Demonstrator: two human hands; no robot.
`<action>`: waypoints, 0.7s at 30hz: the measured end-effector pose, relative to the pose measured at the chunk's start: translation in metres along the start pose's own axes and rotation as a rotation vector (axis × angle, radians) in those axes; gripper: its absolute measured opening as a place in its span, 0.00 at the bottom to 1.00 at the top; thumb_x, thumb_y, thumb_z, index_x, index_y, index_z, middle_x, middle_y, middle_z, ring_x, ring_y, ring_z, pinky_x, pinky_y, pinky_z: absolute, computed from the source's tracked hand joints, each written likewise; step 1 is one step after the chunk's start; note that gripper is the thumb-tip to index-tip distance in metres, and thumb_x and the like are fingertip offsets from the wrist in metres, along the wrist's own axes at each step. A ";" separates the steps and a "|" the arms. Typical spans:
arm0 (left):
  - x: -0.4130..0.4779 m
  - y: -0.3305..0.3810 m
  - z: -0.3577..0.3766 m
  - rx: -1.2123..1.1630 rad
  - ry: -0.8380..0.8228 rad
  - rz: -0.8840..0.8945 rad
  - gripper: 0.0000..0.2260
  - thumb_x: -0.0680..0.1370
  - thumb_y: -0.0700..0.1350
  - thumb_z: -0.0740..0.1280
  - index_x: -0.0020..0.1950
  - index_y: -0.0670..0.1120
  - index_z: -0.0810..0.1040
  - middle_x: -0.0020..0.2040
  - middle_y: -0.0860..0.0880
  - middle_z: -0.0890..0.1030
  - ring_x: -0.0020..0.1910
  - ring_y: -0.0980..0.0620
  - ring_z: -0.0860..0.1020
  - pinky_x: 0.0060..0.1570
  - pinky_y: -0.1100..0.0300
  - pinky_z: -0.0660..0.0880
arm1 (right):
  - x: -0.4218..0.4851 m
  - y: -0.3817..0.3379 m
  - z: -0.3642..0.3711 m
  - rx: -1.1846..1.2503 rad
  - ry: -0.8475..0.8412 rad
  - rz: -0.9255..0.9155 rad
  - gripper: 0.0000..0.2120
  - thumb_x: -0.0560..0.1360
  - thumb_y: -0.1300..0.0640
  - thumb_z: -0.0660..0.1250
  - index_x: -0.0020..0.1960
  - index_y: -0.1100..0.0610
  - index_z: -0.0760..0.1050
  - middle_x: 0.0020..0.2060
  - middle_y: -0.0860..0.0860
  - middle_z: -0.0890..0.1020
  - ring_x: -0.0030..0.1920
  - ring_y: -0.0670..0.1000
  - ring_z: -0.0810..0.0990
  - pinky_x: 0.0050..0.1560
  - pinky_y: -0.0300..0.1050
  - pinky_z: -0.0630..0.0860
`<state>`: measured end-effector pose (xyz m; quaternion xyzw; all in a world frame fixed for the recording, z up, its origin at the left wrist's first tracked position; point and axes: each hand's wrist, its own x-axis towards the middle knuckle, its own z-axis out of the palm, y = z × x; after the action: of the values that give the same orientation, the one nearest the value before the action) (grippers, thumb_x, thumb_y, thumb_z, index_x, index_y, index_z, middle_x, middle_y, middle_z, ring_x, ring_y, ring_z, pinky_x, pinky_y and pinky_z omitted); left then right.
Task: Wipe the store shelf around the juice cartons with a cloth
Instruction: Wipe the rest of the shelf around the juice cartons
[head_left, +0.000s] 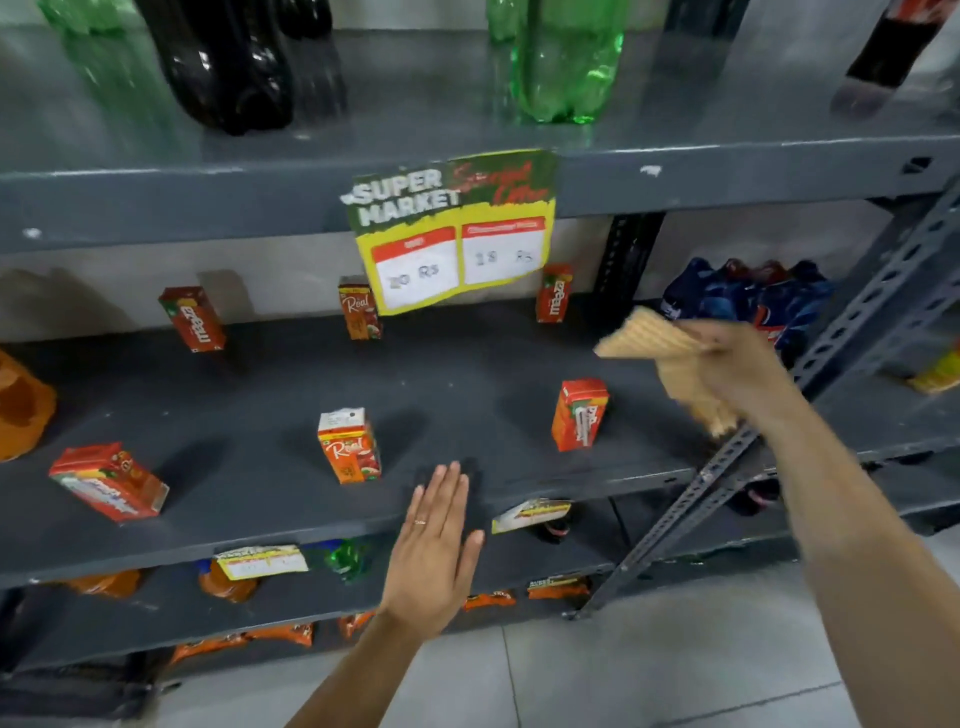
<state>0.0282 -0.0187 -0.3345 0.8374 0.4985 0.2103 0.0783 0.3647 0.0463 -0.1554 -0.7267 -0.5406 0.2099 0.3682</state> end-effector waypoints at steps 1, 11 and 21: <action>0.008 0.009 0.006 0.014 -0.009 -0.012 0.27 0.84 0.54 0.47 0.79 0.41 0.54 0.80 0.47 0.52 0.79 0.52 0.48 0.76 0.53 0.46 | 0.020 -0.008 0.011 0.029 -0.049 -0.025 0.22 0.74 0.69 0.63 0.60 0.47 0.79 0.42 0.50 0.82 0.38 0.49 0.79 0.40 0.43 0.73; 0.022 0.012 0.033 0.269 -0.080 -0.034 0.30 0.83 0.60 0.48 0.79 0.41 0.55 0.80 0.44 0.56 0.79 0.48 0.52 0.74 0.48 0.54 | 0.117 0.007 0.141 -0.170 -0.813 -0.149 0.16 0.74 0.74 0.61 0.54 0.63 0.82 0.59 0.59 0.80 0.60 0.56 0.78 0.67 0.50 0.72; 0.021 0.014 0.041 0.311 -0.090 -0.095 0.31 0.83 0.60 0.47 0.80 0.42 0.50 0.81 0.44 0.51 0.79 0.47 0.50 0.75 0.49 0.49 | 0.120 0.063 0.097 -0.419 -0.534 -0.092 0.20 0.74 0.73 0.61 0.50 0.54 0.86 0.66 0.53 0.76 0.70 0.55 0.68 0.73 0.45 0.60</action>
<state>0.0659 -0.0042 -0.3606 0.8234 0.5601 0.0887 -0.0202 0.3755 0.1796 -0.2548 -0.6808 -0.6814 0.2605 0.0653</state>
